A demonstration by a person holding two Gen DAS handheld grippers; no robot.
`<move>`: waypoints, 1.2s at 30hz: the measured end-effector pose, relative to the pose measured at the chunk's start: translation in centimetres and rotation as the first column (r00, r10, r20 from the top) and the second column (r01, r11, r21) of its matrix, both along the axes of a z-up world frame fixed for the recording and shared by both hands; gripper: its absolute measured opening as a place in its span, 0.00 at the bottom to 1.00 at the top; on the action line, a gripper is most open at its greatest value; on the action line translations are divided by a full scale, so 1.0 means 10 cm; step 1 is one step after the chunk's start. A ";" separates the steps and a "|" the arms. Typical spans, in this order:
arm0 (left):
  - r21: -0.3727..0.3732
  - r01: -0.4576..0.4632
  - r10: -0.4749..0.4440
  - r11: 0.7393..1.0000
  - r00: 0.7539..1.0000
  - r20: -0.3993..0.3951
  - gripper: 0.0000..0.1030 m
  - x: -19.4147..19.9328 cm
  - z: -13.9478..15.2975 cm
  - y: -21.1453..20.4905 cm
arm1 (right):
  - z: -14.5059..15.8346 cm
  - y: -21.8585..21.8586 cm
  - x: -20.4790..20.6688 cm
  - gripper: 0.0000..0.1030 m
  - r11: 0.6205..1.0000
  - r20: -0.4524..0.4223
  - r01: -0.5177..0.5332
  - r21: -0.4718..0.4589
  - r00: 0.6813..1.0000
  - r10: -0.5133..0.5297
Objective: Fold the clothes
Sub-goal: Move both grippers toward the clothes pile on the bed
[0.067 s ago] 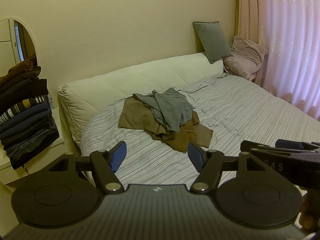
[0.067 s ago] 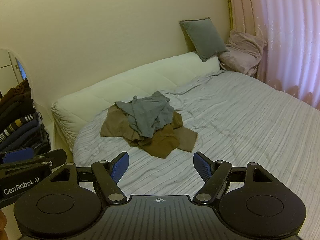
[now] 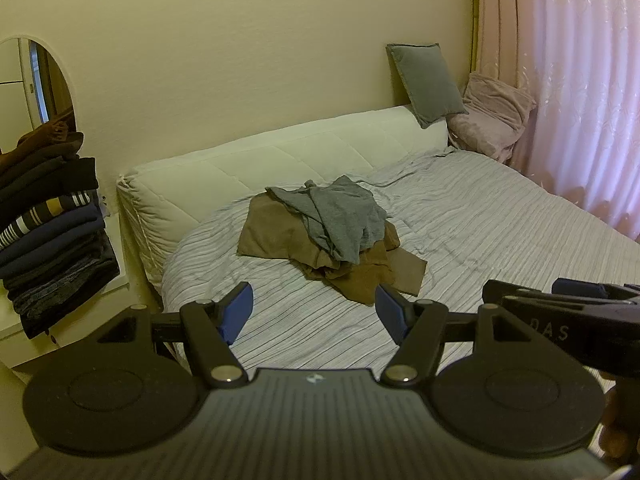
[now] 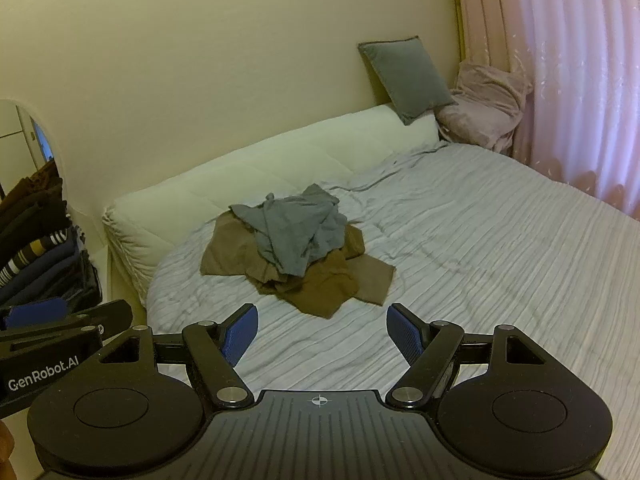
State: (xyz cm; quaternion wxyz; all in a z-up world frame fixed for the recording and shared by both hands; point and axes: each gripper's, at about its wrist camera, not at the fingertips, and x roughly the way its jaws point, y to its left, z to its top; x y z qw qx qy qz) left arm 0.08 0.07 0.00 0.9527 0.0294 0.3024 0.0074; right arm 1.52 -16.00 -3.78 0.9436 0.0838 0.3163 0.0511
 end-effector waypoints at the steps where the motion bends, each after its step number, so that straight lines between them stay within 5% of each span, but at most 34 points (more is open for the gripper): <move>1: -0.001 0.000 0.000 1.000 1.000 -0.001 0.62 0.00 0.00 0.00 | 0.00 0.00 0.00 0.72 1.000 0.002 -0.001 -0.001 1.000 0.001; 36: -0.008 -0.044 0.044 0.999 0.999 -0.012 0.62 0.11 0.04 0.18 | 0.06 -0.02 0.15 0.72 1.000 0.025 0.003 -0.006 1.000 -0.003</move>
